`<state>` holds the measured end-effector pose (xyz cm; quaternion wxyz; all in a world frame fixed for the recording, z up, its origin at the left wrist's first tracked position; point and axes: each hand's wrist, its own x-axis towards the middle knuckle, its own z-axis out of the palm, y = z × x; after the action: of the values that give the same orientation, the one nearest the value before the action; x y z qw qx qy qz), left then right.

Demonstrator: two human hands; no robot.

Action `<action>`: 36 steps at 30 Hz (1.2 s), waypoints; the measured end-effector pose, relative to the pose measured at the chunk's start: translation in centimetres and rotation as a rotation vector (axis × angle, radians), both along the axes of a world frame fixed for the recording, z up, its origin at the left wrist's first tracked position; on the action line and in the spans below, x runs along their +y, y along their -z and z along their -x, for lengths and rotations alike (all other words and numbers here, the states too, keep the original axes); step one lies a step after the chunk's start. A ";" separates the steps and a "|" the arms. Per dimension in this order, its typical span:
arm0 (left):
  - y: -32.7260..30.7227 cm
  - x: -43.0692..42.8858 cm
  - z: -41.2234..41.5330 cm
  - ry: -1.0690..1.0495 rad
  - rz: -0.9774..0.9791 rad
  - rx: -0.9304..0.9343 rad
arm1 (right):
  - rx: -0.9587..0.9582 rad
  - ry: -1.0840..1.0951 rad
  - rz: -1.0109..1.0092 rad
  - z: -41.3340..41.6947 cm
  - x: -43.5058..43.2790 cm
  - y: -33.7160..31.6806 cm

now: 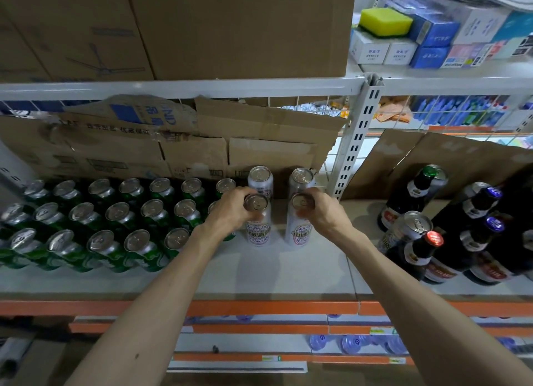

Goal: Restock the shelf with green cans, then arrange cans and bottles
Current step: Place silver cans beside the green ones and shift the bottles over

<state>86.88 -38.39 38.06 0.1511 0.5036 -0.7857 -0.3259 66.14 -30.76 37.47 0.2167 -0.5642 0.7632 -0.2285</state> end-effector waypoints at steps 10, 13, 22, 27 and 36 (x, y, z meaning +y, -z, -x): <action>0.1 -0.4 -0.1 -0.008 0.003 -0.013 | -0.048 0.061 -0.011 0.0 0.1 0.4; 0.4 -0.1 0.0 -0.017 0.026 0.001 | -0.056 0.090 -0.003 -0.1 0.1 0.7; 0.4 -0.1 -0.4 0.005 0.020 0.004 | -0.049 0.109 0.012 -0.4 0.3 0.8; 0.3 -0.3 -0.3 0.021 0.008 -0.009 | -0.059 0.118 0.004 -0.6 0.3 0.7; 0.3 -0.3 -0.6 0.043 -0.009 0.016 | -0.095 0.142 0.011 -0.9 0.6 0.4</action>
<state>87.44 -38.65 37.75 0.1480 0.4848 -0.7937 -0.3364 67.04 -30.12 37.08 0.2327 -0.4984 0.7889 -0.2742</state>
